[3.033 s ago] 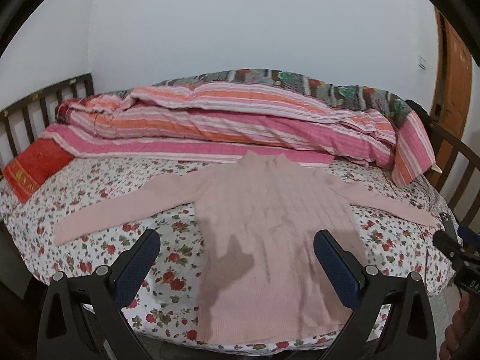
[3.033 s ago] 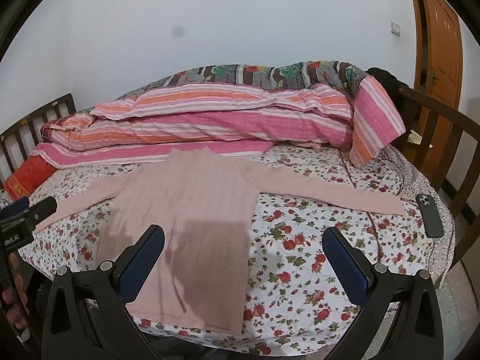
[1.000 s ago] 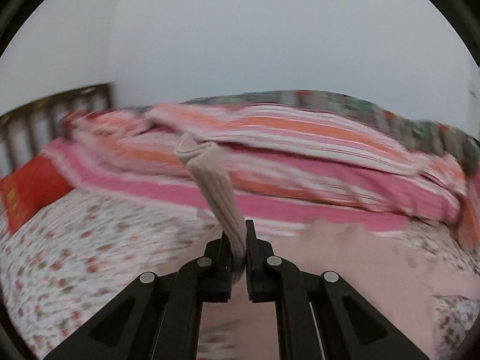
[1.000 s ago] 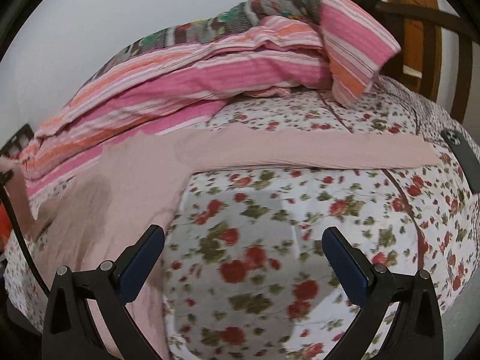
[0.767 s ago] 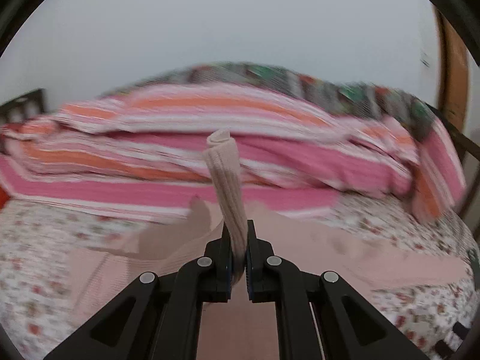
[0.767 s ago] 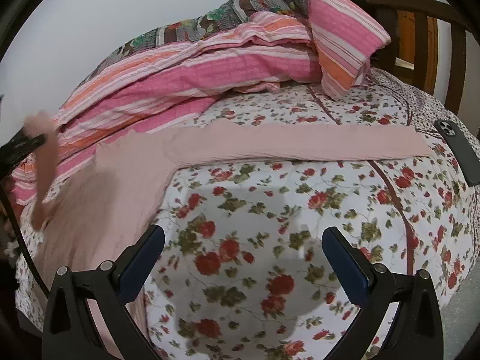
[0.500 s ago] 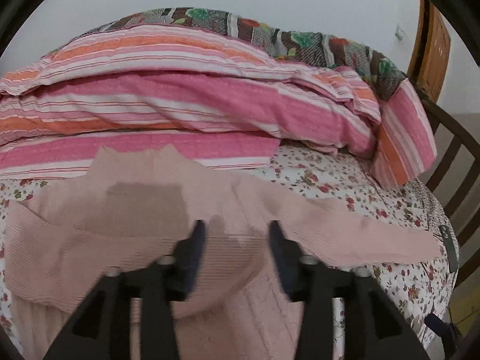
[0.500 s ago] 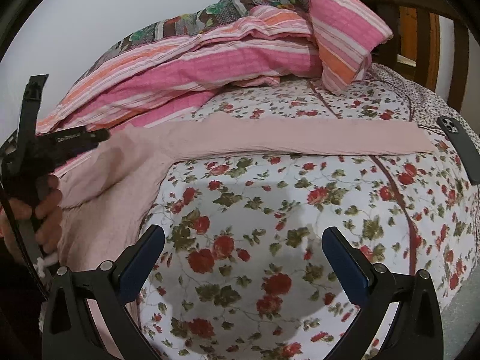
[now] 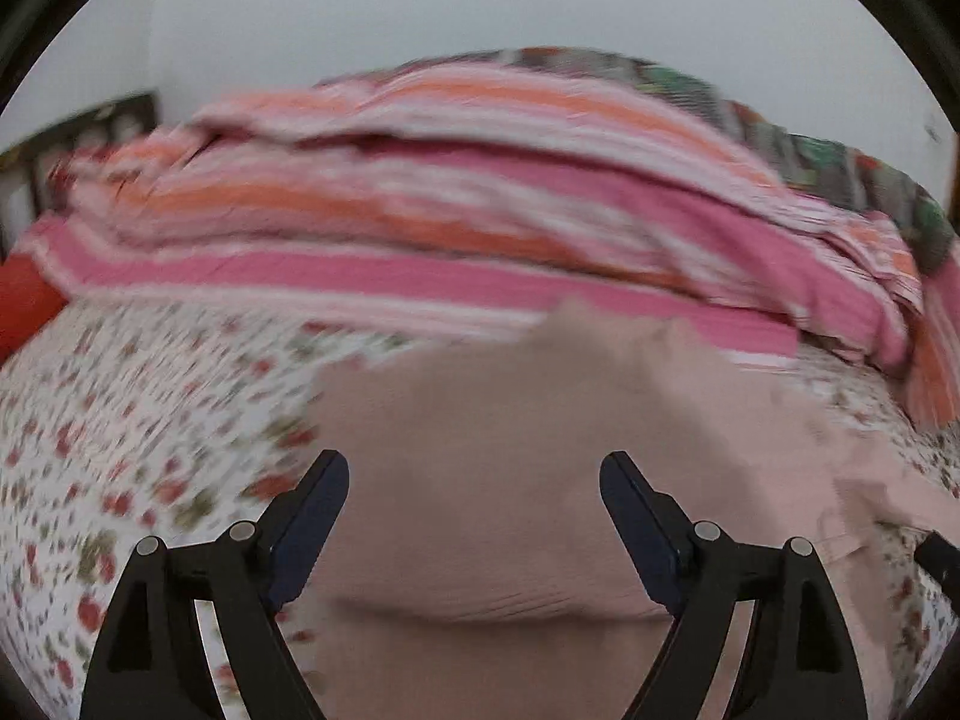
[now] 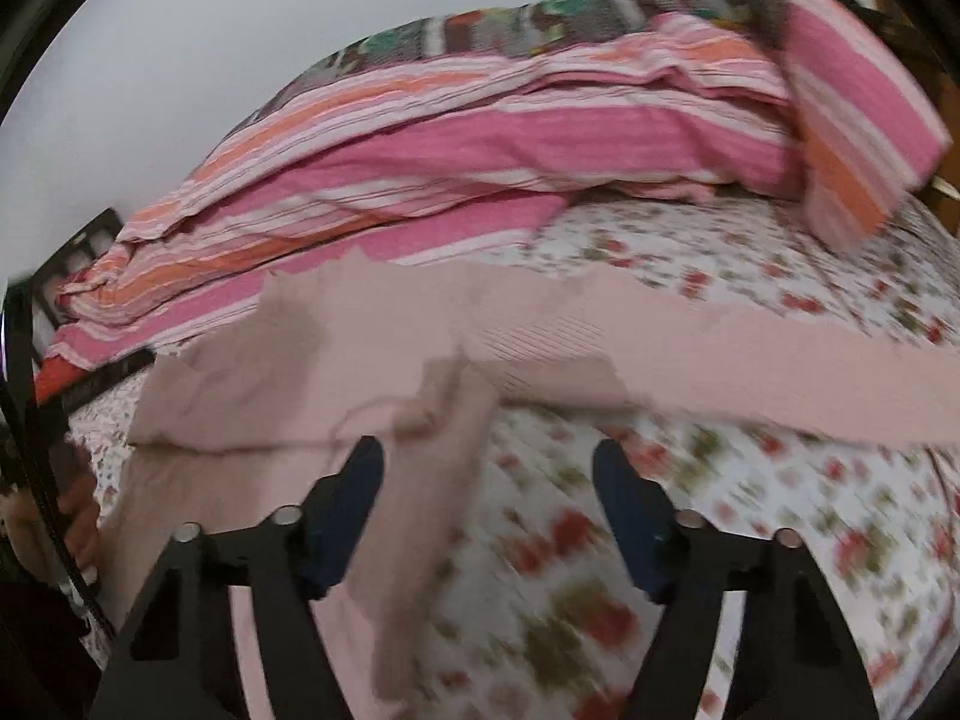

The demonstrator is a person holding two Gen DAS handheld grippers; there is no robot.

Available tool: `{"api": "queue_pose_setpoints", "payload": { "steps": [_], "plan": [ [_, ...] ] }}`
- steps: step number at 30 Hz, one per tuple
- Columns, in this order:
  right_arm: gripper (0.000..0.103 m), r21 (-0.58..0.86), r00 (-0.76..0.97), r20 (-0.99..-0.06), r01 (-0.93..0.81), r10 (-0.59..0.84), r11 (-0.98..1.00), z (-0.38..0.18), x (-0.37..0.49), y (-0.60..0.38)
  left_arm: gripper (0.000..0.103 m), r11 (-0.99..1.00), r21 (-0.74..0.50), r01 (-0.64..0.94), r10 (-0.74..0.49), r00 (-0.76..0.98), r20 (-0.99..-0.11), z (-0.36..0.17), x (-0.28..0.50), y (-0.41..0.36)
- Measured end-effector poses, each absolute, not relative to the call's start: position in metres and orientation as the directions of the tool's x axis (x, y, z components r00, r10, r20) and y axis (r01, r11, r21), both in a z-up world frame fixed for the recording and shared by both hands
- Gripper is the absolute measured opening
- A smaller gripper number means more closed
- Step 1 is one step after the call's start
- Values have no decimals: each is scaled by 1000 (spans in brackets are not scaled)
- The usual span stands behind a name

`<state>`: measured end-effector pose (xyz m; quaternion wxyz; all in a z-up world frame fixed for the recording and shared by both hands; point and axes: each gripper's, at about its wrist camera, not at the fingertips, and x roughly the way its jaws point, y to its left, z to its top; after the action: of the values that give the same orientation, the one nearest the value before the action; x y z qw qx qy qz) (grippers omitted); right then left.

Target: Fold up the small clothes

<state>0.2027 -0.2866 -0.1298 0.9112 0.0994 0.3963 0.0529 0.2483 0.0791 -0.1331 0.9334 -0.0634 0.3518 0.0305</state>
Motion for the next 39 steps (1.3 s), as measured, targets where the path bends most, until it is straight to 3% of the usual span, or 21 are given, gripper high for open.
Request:
{"api": "queue_pose_setpoints", "payload": {
  "steps": [4, 7, 12, 14, 16, 21, 24, 26, 29, 30, 31, 35, 37, 39],
  "plan": [
    [41, 254, 632, -739, -60, 234, 965, -143, 230, -268, 85, 982, -147, -122, -9, 739, -673, -153, 238, 105],
    [41, 240, 595, -772, -53, 223, 969, -155, 248, -257, 85, 981, -153, -119, -15, 742, -671, -165, 237, 110],
    [41, 202, 558, -810, -25, 182, 979, -166, 268, -255, 85, 957, -270, -109, -102, 742, -662, -176, 241, 127],
    [37, 180, 551, -817, -41, 172, 983, -167, 273, -252, 85, 948, -295, -120, -117, 730, -673, -182, 243, 130],
    [4, 159, 551, -819, -55, 162, 986, -168, 279, -248, 85, 939, -318, -128, -132, 721, -680, -185, 245, 134],
    [3, 207, 678, -708, -70, 199, 976, -142, 268, -266, 85, 941, -313, -126, -122, 738, -664, -175, 240, 134],
    [3, 151, 640, -762, 18, 105, 988, -155, 279, -279, 85, 957, -267, -113, -91, 758, -646, -165, 239, 126],
    [4, 160, 585, -803, 20, 118, 987, -169, 284, -281, 85, 965, -234, -118, -66, 755, -652, -164, 242, 122],
    [16, 143, 596, -794, -9, 120, 990, -160, 279, -281, 85, 976, -154, -157, -4, 687, -727, -179, 255, 112],
    [29, 148, 599, -791, -13, 126, 989, -158, 276, -282, 85, 977, -129, -168, 12, 651, -759, -187, 261, 110],
    [35, 151, 610, -783, -10, 125, 989, -153, 271, -288, 85, 978, -119, -172, 19, 641, -768, -190, 263, 109],
    [38, 125, 653, -754, 40, 69, 991, -140, 237, -322, 87, 983, -66, -173, 62, 640, -766, -190, 263, 102],
    [50, 107, 671, -741, 93, 17, 990, -136, 219, -347, 87, 984, -52, -173, 71, 636, -768, -190, 265, 100],
    [53, 85, 685, -727, 155, -45, 984, -130, 201, -374, 88, 983, -55, -175, 70, 637, -768, -191, 264, 101]
  ]
}}
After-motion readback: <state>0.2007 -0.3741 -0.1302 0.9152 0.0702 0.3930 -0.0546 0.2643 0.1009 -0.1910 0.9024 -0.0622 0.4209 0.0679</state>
